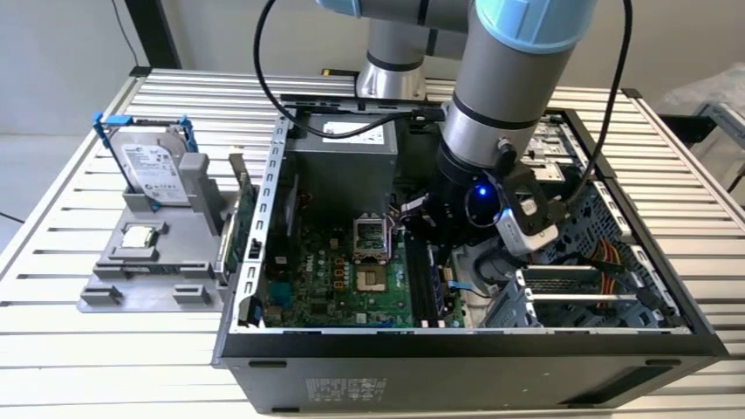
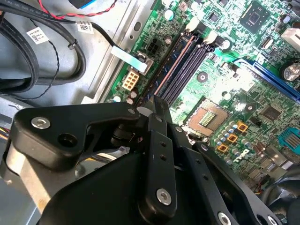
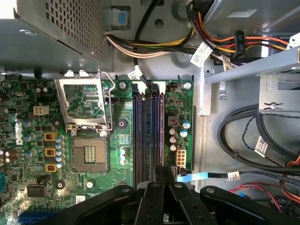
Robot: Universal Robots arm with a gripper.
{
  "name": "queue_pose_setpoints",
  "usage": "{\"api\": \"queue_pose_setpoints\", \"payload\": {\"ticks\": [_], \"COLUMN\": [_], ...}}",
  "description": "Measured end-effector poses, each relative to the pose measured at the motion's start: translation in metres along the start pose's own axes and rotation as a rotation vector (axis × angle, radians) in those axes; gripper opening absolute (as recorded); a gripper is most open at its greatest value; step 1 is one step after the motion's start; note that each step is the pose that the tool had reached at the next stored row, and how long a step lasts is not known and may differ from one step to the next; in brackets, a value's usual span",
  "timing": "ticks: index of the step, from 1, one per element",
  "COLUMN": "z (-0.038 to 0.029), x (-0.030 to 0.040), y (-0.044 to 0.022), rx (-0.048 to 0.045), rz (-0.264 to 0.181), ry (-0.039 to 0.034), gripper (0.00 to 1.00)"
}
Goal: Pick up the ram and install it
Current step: 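Insert the ram into the slot, then press down the ram until it locks into place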
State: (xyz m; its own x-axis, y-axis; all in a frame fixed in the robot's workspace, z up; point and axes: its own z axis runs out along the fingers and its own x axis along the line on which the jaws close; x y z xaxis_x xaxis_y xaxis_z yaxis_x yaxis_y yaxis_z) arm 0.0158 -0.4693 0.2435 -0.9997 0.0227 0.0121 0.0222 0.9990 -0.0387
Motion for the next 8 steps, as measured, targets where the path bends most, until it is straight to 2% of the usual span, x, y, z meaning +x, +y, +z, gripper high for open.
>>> {"api": "queue_pose_setpoints", "payload": {"ticks": [8], "z": [0.0000], "x": [0.0000], "y": [0.0000], "rx": [0.0008], "rz": [0.000], "ry": [0.0000], "gripper": [0.00]}}
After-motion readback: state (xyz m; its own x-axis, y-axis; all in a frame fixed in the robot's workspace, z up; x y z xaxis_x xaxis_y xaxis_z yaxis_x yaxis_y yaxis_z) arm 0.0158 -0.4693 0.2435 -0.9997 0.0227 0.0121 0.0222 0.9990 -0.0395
